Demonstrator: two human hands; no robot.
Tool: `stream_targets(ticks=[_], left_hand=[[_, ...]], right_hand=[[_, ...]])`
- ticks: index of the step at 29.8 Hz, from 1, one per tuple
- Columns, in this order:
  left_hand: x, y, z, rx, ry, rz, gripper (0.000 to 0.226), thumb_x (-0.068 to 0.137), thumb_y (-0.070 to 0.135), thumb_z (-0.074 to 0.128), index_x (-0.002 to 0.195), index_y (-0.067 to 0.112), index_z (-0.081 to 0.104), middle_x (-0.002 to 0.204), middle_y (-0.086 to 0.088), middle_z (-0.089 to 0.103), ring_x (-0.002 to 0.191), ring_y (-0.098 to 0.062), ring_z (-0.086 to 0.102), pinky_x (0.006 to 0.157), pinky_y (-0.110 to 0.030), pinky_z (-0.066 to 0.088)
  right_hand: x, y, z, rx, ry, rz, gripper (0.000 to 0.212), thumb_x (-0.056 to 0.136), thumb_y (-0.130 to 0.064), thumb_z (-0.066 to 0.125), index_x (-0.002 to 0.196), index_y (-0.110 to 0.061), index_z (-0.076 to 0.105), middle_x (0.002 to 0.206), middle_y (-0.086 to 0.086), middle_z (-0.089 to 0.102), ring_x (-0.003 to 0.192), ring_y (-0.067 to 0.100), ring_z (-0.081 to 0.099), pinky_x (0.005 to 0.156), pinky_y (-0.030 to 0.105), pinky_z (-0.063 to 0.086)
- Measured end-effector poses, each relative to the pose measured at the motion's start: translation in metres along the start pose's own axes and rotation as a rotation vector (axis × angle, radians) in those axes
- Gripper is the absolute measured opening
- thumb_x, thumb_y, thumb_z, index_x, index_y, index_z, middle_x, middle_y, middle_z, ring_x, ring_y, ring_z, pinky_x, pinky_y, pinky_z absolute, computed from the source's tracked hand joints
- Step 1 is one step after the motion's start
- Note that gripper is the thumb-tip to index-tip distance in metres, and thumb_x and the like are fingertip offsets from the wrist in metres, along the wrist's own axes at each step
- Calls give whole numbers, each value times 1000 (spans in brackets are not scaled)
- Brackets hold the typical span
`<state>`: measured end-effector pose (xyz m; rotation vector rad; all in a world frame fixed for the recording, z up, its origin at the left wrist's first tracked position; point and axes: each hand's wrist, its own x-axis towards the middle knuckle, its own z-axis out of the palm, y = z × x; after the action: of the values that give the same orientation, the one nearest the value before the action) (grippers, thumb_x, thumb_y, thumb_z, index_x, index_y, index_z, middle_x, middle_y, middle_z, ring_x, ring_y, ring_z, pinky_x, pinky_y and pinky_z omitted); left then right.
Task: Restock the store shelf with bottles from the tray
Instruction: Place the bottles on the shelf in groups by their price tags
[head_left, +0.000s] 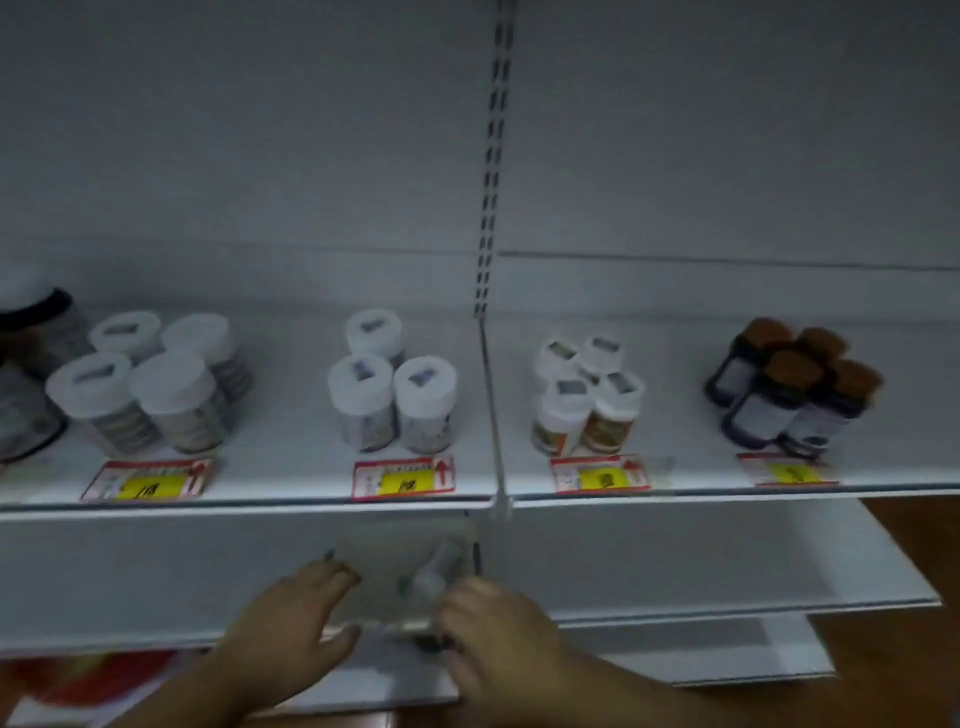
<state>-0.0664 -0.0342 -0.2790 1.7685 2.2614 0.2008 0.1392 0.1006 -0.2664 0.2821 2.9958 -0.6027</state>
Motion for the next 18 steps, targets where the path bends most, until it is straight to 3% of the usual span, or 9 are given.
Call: stream_targets(ticks=[2,4,6,9,11,12,15,18], left_hand=[[7,-19,27,113,-40,-42,79,83,67,18,125,15,60,134,-7,58,123,-20,56,94,-27,48],[21,-42,57,100,-160,-112,77,84,63,26,147,18,27,158,-9,21,145,-22,19,115,-33,21],[40,-61,85,82,-214,-173,77,89,56,38,151,21,10,161,-5,4,148,-20,2,118,-35,8],[60,-81,128,42,-163,-191,76,91,50,42,151,20,8,161,-5,1,148,-21,-1,118,-34,8],[63,-89,154,28,-121,-169,74,90,47,43,150,18,11,161,-6,5,148,-24,1,118,-33,10],[62,-93,166,20,-96,-154,74,89,46,44,150,18,14,160,-7,7,148,-25,2,117,-34,13],[58,-106,191,-34,-82,-123,72,87,48,43,149,22,18,160,-5,12,147,-21,11,117,-35,17],[54,-120,203,-94,-70,-131,72,86,48,45,148,22,20,160,-5,14,146,-21,14,117,-37,18]], right_hand=[[10,24,39,95,14,189,40,83,-29,45,121,-16,51,125,11,53,117,29,48,94,36,41],[28,49,80,120,23,325,46,84,-30,45,129,-21,47,131,5,52,120,25,49,97,29,38],[58,69,119,92,22,401,47,87,-30,46,133,-20,46,135,4,51,121,23,50,98,27,38],[110,89,166,69,59,508,54,87,-25,47,140,-18,37,144,8,42,129,20,45,109,31,30],[140,99,190,-26,3,571,66,86,-27,50,145,-22,22,156,4,21,142,17,24,117,42,8],[153,105,202,-69,-38,603,71,85,-31,53,146,-25,16,159,4,12,144,20,16,117,47,7],[177,122,229,-76,-128,735,83,82,-42,61,146,-24,11,157,20,0,142,40,13,108,48,31],[184,136,247,-94,-90,784,76,78,-34,64,140,-20,23,149,28,15,132,44,26,101,46,39]])
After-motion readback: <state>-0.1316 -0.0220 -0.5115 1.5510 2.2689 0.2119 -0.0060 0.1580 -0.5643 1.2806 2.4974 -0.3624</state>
